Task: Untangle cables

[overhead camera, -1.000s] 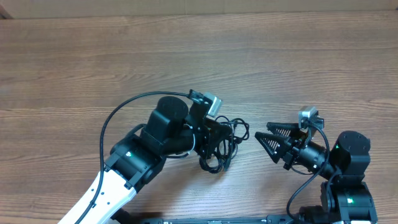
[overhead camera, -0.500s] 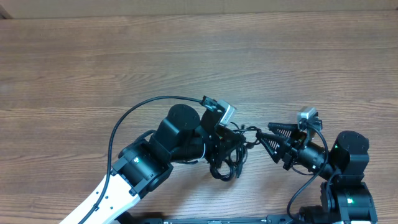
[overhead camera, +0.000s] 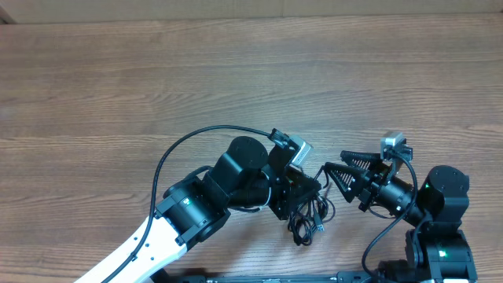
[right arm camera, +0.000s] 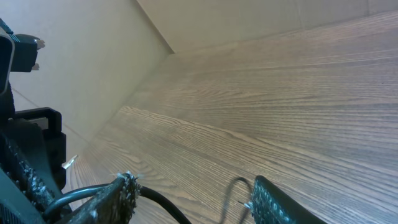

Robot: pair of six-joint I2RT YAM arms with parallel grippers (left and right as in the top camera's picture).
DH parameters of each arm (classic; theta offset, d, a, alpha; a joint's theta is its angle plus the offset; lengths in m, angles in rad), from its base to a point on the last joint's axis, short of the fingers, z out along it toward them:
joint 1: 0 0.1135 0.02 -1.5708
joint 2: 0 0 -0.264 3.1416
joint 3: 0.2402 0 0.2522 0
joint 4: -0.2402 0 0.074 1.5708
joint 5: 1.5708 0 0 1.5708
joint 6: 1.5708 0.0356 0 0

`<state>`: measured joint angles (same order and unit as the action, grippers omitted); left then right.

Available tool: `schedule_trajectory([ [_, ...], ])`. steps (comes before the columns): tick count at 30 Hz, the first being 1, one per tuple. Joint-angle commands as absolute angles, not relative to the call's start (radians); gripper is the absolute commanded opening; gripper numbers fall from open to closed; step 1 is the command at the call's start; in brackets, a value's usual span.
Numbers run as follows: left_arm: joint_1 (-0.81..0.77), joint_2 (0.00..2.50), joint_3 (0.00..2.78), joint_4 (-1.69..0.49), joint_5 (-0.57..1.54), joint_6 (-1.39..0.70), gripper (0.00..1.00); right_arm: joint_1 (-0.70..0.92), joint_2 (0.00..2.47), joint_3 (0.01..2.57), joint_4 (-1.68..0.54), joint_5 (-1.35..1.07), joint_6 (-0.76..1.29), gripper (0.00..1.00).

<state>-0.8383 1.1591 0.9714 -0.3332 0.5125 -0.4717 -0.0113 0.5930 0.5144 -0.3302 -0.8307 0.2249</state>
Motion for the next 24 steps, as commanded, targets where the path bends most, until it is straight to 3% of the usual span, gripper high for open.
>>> schedule_trajectory([
  [1,-0.845,1.156,0.976,-0.32,0.542,-0.475,0.04,-0.007,0.587,0.527,-0.325,-0.83,0.232,0.57],
  [6,-0.844,1.156,0.976,-0.321,0.483,-0.469,0.04,-0.007,0.587,0.527,-0.399,-0.721,0.232,0.61],
  [10,-0.844,1.156,0.976,-0.325,0.303,-0.522,0.04,-0.007,0.587,0.527,-0.436,-0.67,0.232,0.64],
  [14,-0.844,1.158,0.976,-0.414,0.076,-0.507,0.04,-0.007,0.587,0.527,-0.437,-0.67,0.232,0.65],
  [18,-0.844,1.176,0.976,-0.558,0.056,-0.479,0.06,-0.007,0.587,0.527,-0.437,-0.67,0.232,0.65],
  [19,-0.844,1.184,0.976,-0.599,0.061,-0.479,0.14,-0.007,0.587,0.527,-0.437,-0.67,0.232,0.65],
  [22,-0.844,1.216,0.976,-0.715,0.085,-0.542,0.64,-0.007,0.587,0.527,-0.437,-0.67,0.232,0.66],
  [24,-0.844,1.231,0.976,-0.754,0.082,-0.611,0.74,-0.007,0.587,0.527,-0.438,-0.67,0.232,0.66],
])
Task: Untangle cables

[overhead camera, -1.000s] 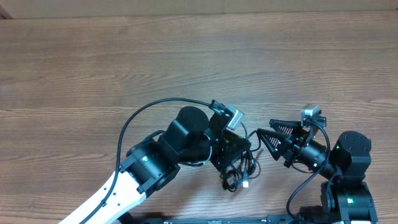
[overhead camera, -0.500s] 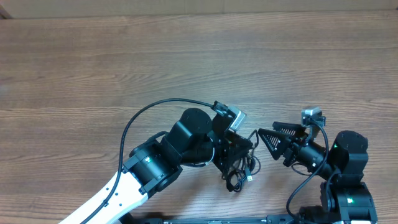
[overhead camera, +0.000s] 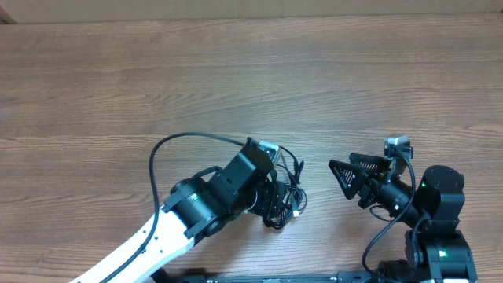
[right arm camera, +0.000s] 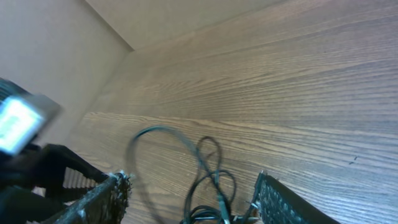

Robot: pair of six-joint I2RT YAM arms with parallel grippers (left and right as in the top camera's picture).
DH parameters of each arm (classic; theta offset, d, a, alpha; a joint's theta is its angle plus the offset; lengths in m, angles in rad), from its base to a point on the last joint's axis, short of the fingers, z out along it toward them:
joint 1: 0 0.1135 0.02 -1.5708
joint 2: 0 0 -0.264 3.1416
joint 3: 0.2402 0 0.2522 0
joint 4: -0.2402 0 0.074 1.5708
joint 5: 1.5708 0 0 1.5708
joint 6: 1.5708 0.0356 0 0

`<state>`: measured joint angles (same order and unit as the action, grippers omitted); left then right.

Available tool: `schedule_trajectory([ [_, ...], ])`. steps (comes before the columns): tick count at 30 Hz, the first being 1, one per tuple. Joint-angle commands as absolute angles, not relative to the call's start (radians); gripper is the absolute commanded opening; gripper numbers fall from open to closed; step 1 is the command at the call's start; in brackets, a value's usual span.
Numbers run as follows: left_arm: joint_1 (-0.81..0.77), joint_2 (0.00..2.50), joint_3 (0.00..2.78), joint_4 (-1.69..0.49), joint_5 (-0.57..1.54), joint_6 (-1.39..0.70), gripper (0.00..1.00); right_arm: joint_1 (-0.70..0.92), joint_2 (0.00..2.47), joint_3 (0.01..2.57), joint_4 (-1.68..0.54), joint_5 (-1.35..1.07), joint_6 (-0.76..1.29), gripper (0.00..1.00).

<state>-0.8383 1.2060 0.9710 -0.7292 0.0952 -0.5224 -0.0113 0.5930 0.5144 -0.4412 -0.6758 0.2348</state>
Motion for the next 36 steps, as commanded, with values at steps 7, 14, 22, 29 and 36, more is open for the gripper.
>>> schedule_trajectory([
  [7,-0.844,1.363,0.976,-0.783,0.024,-0.896,1.0,-0.007,0.587,0.527,-0.444,-0.67,0.232,0.66],
  [14,-0.842,1.621,0.976,-0.655,0.16,-0.977,0.57,-0.007,0.587,0.527,-0.445,-0.655,0.232,0.66],
  [22,-0.841,1.728,0.976,-0.601,0.123,-1.019,0.38,-0.007,0.587,0.527,-0.487,-0.551,0.237,0.67],
  [29,-0.836,1.728,0.976,-0.585,0.115,-1.018,0.04,-0.007,0.587,0.527,-0.504,-0.49,0.262,0.67],
  [36,-0.829,1.664,0.976,-0.488,0.093,-0.83,0.04,-0.007,0.587,0.527,-0.504,-0.49,0.263,0.67],
])
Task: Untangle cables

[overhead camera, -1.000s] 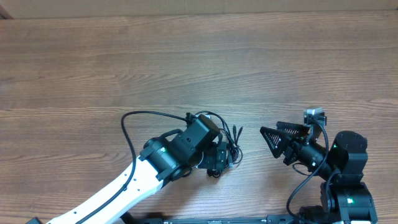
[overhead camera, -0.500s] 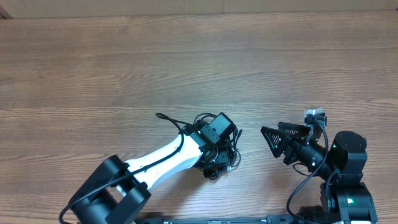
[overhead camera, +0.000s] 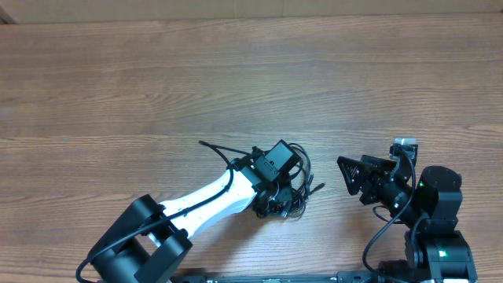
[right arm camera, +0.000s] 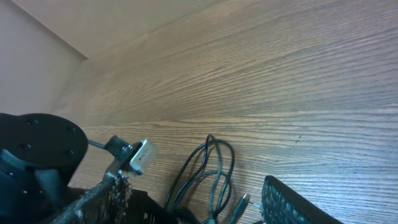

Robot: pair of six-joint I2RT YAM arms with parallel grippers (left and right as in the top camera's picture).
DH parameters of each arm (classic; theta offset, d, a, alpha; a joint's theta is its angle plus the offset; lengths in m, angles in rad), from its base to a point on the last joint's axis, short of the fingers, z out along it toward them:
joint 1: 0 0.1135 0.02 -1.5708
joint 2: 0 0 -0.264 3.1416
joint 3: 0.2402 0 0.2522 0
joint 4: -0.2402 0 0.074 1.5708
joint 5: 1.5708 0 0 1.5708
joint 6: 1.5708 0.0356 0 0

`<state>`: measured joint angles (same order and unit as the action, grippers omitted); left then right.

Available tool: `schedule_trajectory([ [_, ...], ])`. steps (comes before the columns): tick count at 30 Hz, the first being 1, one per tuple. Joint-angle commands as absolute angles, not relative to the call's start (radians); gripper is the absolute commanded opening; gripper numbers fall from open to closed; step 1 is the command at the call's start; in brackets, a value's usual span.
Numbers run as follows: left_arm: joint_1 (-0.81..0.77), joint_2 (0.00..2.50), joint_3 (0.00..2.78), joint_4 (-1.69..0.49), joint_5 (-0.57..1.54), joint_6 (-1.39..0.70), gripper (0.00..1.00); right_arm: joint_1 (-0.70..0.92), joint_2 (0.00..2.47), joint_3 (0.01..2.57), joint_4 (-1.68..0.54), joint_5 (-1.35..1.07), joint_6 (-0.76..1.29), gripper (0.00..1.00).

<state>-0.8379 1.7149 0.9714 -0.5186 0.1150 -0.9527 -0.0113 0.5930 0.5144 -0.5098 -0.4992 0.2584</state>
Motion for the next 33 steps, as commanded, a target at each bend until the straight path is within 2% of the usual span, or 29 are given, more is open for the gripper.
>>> schedule_trajectory([
  [1,-0.822,1.618,0.976,-0.466,0.091,-0.761,0.04,-0.007,0.587,0.528,-0.505,-0.491,0.263,0.67],
  [3,-0.818,1.551,0.976,-0.447,0.068,-0.669,0.04,-0.007,0.587,0.528,-0.504,-0.503,0.262,0.68],
  [5,-0.818,1.404,0.976,-0.437,-0.015,-0.496,0.04,-0.007,0.587,0.528,-0.495,-0.552,0.262,0.7],
  [9,-0.818,1.231,0.976,-0.435,-0.037,-0.212,0.04,-0.007,0.587,0.528,-0.472,-0.608,0.262,0.7],
  [11,-0.818,1.187,0.976,-0.437,-0.037,-0.151,0.04,-0.007,0.587,0.528,-0.473,-0.608,0.262,0.7],
  [19,-0.818,1.109,0.977,-0.425,-0.02,-0.074,0.04,-0.007,0.587,0.528,-0.42,-0.74,0.258,0.7],
  [27,-0.818,1.108,0.977,-0.342,0.264,0.009,0.04,-0.007,0.587,0.528,-0.421,-0.739,0.258,0.7],
  [33,-0.818,1.106,0.977,-0.286,0.361,0.023,0.04,-0.007,0.587,0.528,-0.427,-0.711,0.258,0.7],
])
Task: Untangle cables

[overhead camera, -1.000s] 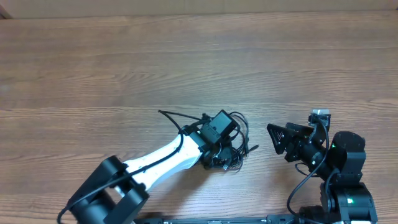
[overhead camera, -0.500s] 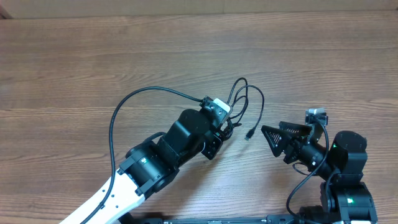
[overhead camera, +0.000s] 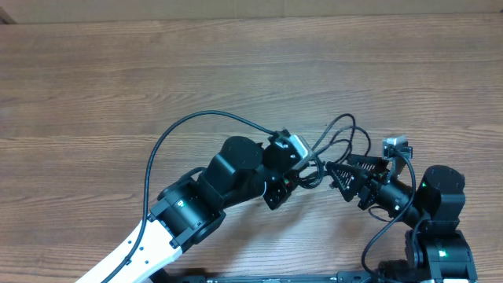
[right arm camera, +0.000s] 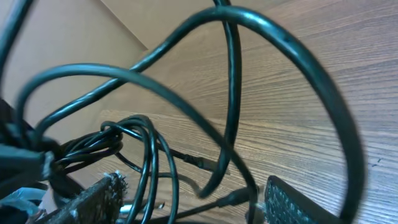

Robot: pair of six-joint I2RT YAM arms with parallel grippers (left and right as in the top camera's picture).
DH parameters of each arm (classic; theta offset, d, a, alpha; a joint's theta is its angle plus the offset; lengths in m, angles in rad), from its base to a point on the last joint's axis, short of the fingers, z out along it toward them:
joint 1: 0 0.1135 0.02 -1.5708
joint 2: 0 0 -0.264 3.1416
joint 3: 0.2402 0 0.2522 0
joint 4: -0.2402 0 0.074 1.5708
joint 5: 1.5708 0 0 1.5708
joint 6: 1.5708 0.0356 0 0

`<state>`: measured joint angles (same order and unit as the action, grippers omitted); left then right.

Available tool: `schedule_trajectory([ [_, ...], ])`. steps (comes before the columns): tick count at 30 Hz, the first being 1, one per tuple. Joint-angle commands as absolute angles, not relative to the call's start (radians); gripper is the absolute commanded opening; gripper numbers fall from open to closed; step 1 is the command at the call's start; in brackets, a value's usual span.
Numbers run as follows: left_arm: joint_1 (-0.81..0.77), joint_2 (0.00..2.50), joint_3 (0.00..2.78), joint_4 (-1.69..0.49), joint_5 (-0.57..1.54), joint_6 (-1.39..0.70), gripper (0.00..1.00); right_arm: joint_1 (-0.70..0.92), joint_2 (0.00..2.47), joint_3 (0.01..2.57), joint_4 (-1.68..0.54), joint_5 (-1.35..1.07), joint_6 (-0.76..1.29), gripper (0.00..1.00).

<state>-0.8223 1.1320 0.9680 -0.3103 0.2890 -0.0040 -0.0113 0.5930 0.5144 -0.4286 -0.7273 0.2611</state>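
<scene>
A tangle of thin black cables (overhead camera: 339, 135) hangs from my left gripper (overhead camera: 302, 176), which is shut on the bundle just left of the right arm. Its loops fan out to the right and up. My right gripper (overhead camera: 335, 174) stands open, pointing left at the bundle. In the right wrist view the loops (right arm camera: 235, 68) fill the frame, and several strands with a plug (right arm camera: 231, 198) run between the spread fingers (right arm camera: 99, 198) of my right gripper (right arm camera: 193, 202). I cannot tell whether the strands touch the pads.
The wooden table (overhead camera: 118, 71) stretches far and left of both arms. The left arm's own black wire (overhead camera: 169, 141) arcs up over its white link (overhead camera: 134, 251). The right arm's base (overhead camera: 440, 251) sits at the front right edge.
The left gripper and the bundle were low at the table's centre front. Now they are higher and further right, and loops reach into the right gripper's open jaws. The right gripper is slightly further left.
The left gripper first held the bundle close to the open right gripper. It was then further left with the bundle, then low over the table with the arm stretched flat. Now it is back by the right gripper, with the loops spread wider.
</scene>
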Motion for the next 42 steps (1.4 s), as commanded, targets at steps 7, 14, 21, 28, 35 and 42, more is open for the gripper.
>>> schedule_trajectory([
  [7,-0.818,1.071,0.978,-0.286,0.011,-0.257,0.04,-0.007,0.587,0.528,-0.436,-0.705,0.269,0.74],
  [14,-0.818,1.07,0.978,-0.216,0.001,-0.37,0.04,-0.007,0.587,0.528,-0.277,-0.874,0.447,0.77],
  [21,-0.818,1.071,0.977,-0.091,0.179,-0.374,0.04,-0.007,0.587,0.528,-0.232,-0.912,0.525,0.8],
  [28,-0.818,1.071,0.977,-0.078,0.258,-0.374,0.04,-0.007,0.587,0.528,-0.165,-0.997,0.532,0.79],
  [35,-0.819,1.087,0.977,-0.074,0.297,-0.374,0.04,-0.007,0.587,0.528,-0.117,-1.049,0.558,0.44],
  [42,-0.819,1.112,0.977,-0.074,0.311,-0.374,0.04,-0.007,0.587,0.528,-0.098,-1.068,0.558,0.14],
])
